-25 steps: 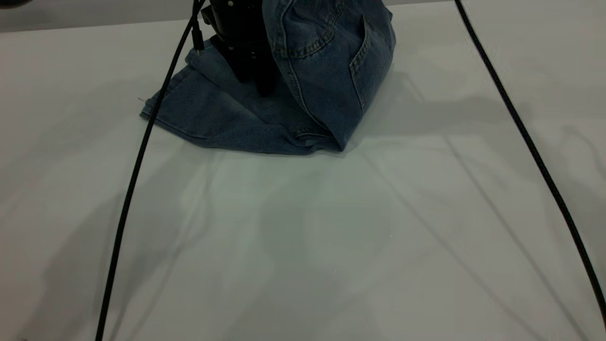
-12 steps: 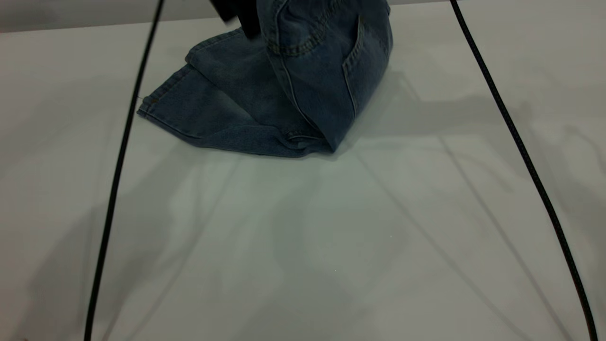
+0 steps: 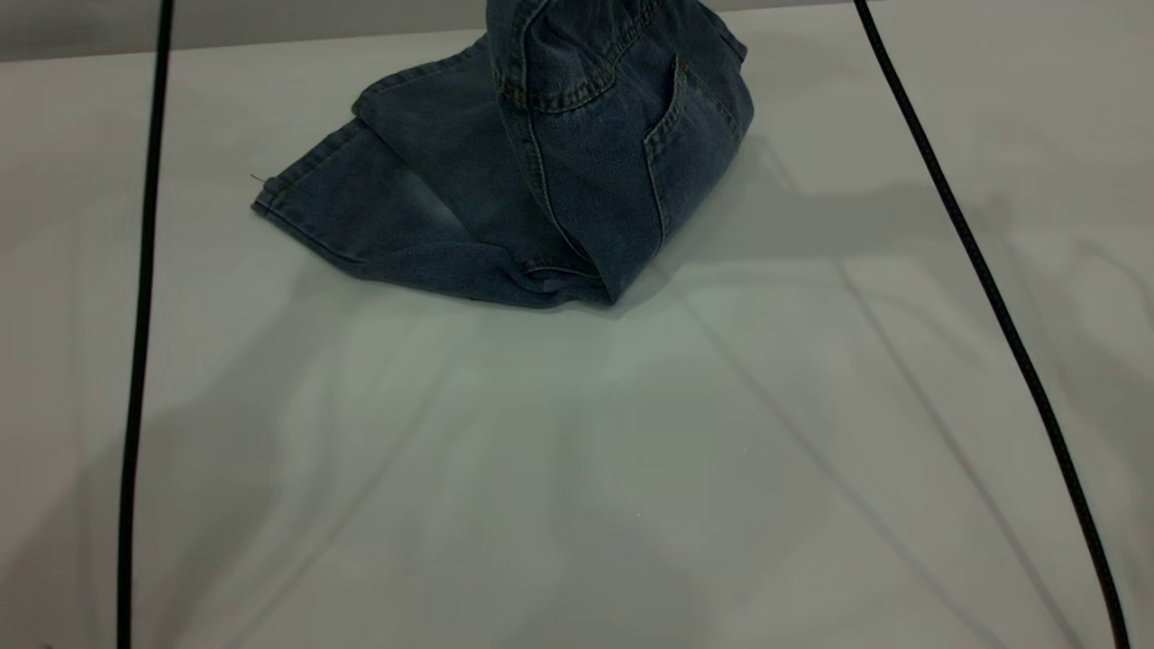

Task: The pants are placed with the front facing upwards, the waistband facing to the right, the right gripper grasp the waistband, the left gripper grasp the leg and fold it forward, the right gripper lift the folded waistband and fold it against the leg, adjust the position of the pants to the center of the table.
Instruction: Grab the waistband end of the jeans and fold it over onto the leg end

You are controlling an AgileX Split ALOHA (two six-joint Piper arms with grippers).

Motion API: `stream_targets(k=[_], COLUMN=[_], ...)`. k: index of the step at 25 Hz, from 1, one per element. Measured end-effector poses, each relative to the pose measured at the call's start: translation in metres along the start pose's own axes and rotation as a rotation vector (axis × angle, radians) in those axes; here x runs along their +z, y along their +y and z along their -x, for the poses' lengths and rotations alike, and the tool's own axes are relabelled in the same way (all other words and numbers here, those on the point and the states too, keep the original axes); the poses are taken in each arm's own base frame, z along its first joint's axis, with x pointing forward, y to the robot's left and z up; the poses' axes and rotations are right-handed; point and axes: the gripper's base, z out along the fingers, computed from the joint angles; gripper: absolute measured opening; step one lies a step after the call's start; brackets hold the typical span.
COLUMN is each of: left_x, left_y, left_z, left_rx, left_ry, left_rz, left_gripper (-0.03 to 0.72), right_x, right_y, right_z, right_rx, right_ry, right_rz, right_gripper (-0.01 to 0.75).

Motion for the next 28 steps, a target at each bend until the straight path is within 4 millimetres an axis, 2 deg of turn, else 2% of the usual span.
stream_targets(k=[6,11,15,17,23,28], left_x=[-0.067,-0.121,-0.15,-0.156,-0.157,-0.157], left_y=[0.016,0.025,0.029,0.029,0.029,0.029], left_z=[0.007,0.007,0.005,0.005,0.004,0.004], left_rx=[-0.079,-0.109,-0.124,-0.128,-0.123,-0.118], left_ry=[-0.122,-0.222,-0.28,-0.295,-0.295,-0.296], left_rz=[0.027,0.034,0.029,0.019,0.021,0.023], left_gripper=[0.415,0.415,0.415,0.415,0.415,0.415], right_x=[0.003,0.016,0.025,0.03,0.047,0.063], right_y=[-0.002,-0.018,-0.031,-0.038,-0.059,-0.061], right_z=[0.0,0.0,0.002,0.003,0.001,-0.004], right_rx=[-0.005,0.016,0.046,0.062,0.105,0.103], right_ry=[-0.008,-0.035,-0.092,-0.117,-0.171,-0.189], right_rz=[-0.004,-0.029,-0.029,-0.024,0.031,0.077], right_gripper=[0.048,0.048,0.048,0.05,0.058,0.107])
